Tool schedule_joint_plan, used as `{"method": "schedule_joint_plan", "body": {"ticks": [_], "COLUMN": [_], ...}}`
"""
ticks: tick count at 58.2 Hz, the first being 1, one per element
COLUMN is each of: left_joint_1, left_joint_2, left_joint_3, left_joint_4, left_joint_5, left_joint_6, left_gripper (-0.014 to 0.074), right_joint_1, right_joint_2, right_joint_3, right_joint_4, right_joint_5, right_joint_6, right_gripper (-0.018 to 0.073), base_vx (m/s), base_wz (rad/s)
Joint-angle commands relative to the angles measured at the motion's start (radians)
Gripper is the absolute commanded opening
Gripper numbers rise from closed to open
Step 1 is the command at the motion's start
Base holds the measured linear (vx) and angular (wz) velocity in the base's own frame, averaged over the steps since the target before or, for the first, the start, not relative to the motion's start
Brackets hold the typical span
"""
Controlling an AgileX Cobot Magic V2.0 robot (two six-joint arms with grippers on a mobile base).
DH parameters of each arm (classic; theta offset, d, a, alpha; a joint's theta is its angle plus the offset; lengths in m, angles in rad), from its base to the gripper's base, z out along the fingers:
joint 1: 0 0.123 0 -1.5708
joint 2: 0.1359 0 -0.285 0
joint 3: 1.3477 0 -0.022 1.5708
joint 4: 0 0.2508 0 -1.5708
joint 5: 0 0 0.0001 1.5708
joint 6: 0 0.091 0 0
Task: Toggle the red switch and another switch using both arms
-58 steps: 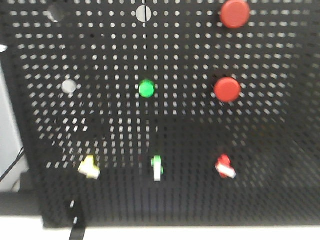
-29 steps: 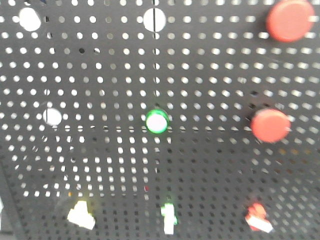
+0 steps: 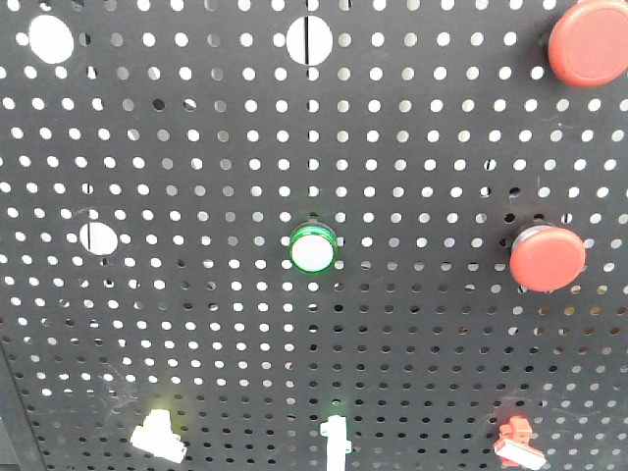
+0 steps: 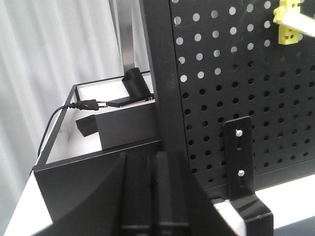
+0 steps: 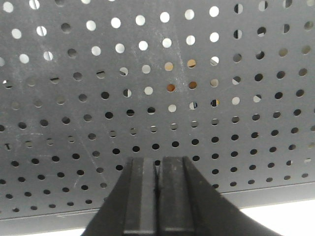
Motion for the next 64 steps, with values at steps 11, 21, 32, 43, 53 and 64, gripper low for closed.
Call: {"method": "schedule_joint_plan", "body": {"ticks": [11, 21, 32, 43, 53, 64], "left_joint_1": [0.001, 0.001, 0.001, -0.001, -0.001, -0.008], "left_joint_2": [-0.019, -0.019, 0.032, 0.294, 0.479, 0.546], "left_joint_3": [0.015, 0.008, -0.137, -0.388, -0.524, -0.563], "left_joint_4": [-0.003, -0.013, -0.028, -0.015, -0.016, -0.092], "left_joint_5": [-0.104, -0.196, -0.084, -0.002, -0.026, -0.021], "left_joint_6": [-0.012, -0.025, -0.057, -0.057, -0.058, -0.076], "left_gripper": [0.0003, 0.0003, 0.0003, 0.0003, 0.0003, 0.0003], "right_joint_1": [-0.004, -0.004, -0.004, -0.004, -0.004, -0.004], "right_joint_2": [-0.010, -0.010, 0.039, 0.234, 0.352, 0.369], "right_joint_3": [0.004, -0.047, -0.282, -0.541, -0.613, -0.611], "right_joint_4": [-0.009, -0.009, -0.039, -0.035, -0.013, 0.088], "right_joint_5": [-0.321, -0.356, -0.070, 0.139, 0.158, 0.167], "right_joint_6": [-0.012, -0.012, -0.052, -0.067, -0.059, -0.060], "right_gripper": [-0.0006, -0.0006, -0.0006, -0.0006, -0.0006, -0.0006], "base_vx": [0.00, 0.00, 0.00, 0.00, 0.00, 0.00], "base_wz": [0.00, 0.00, 0.00, 0.00, 0.00, 0.00]}}
